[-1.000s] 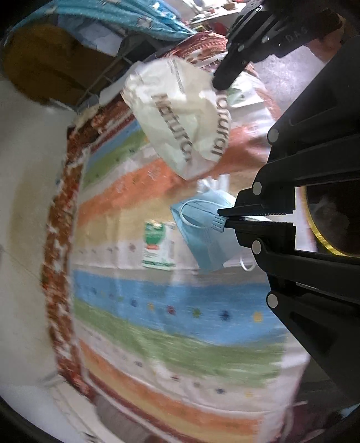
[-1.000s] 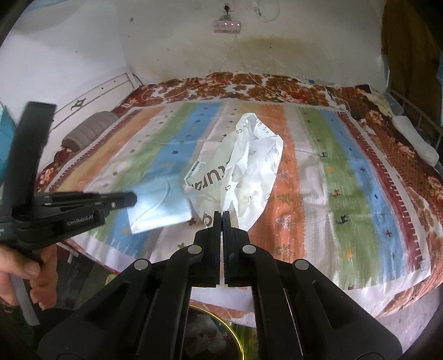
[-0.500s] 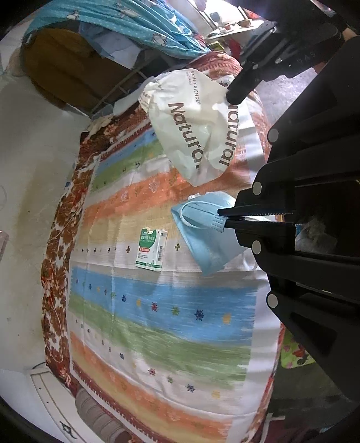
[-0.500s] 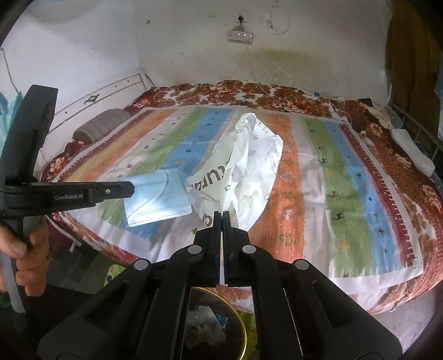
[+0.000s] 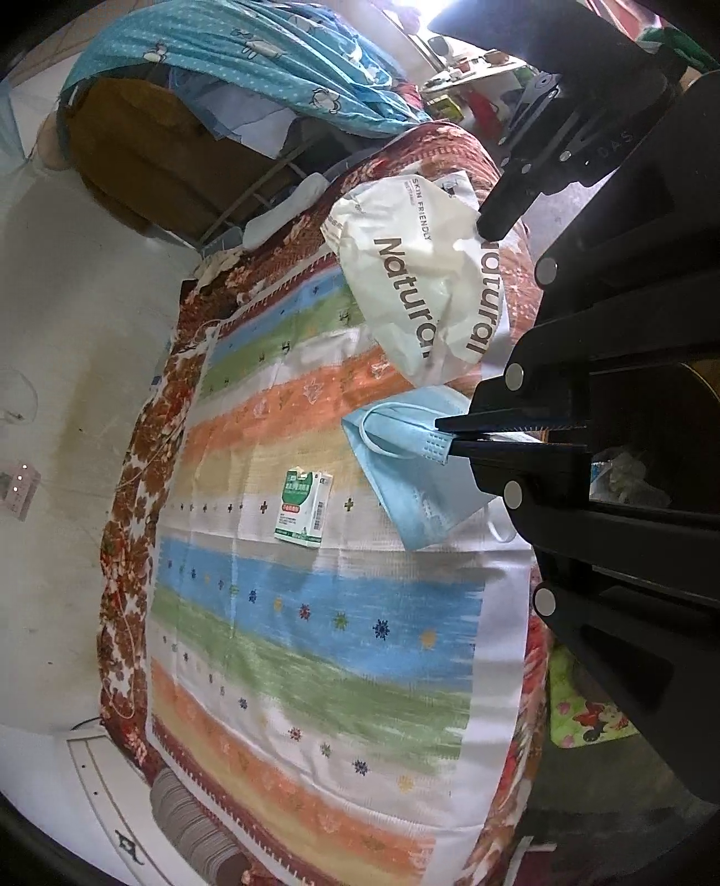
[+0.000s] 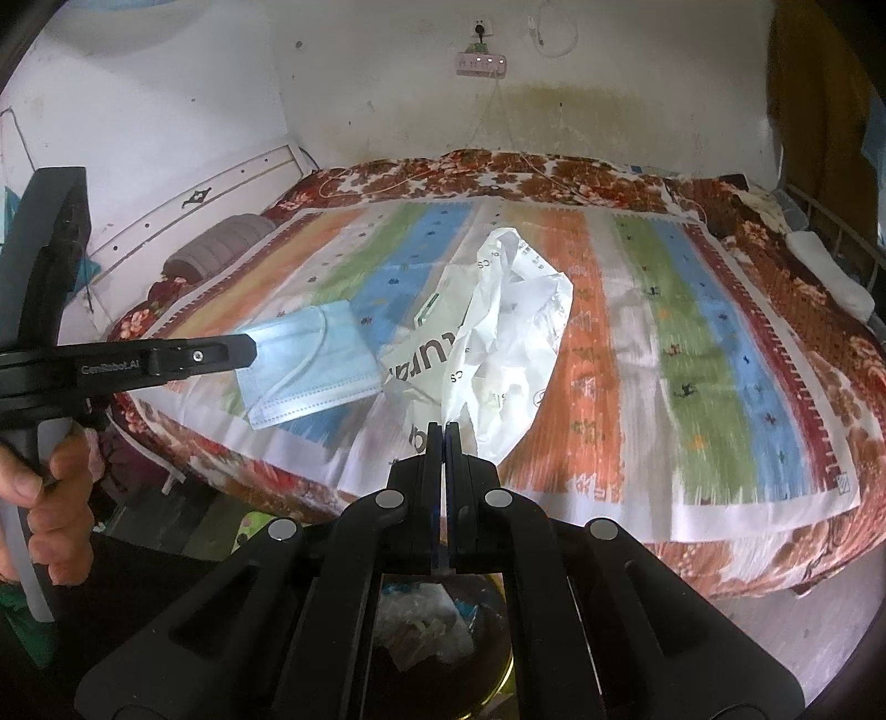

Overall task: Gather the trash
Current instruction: 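Lift and carry the blue mask and 'Natural' bag in both tools toward the bin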

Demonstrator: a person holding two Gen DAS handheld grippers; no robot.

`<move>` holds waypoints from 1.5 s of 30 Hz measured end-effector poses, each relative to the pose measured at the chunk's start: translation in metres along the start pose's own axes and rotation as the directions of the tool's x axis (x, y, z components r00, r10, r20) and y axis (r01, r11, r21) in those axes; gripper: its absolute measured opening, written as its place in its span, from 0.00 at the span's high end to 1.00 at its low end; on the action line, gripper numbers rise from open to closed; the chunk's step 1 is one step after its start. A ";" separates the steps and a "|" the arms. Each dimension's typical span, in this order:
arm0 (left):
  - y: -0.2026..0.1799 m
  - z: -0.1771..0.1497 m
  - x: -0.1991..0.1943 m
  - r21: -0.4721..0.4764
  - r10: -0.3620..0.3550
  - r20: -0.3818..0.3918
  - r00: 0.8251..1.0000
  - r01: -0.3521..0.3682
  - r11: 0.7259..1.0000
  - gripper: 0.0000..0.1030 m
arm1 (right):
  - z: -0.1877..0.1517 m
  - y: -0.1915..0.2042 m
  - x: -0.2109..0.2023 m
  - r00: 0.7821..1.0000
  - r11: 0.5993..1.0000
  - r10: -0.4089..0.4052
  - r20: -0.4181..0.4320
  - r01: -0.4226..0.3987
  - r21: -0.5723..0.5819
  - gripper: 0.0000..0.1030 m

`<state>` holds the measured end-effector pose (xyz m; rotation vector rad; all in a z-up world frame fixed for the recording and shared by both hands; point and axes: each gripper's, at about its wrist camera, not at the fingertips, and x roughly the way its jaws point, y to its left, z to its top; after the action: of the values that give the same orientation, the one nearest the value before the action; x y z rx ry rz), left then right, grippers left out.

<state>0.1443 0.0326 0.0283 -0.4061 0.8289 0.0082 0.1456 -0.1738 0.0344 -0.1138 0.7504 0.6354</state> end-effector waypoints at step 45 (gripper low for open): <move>-0.032 -0.123 0.003 0.116 0.112 -0.141 0.984 -0.096 0.989 0.98 | -0.115 0.043 0.020 0.945 0.998 0.057 -0.323 -0.063 -0.007 1.00</move>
<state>0.0638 -0.0411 -0.0366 -0.2626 0.9914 0.0301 0.0634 -0.1651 -0.0581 -0.2146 1.0682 0.6896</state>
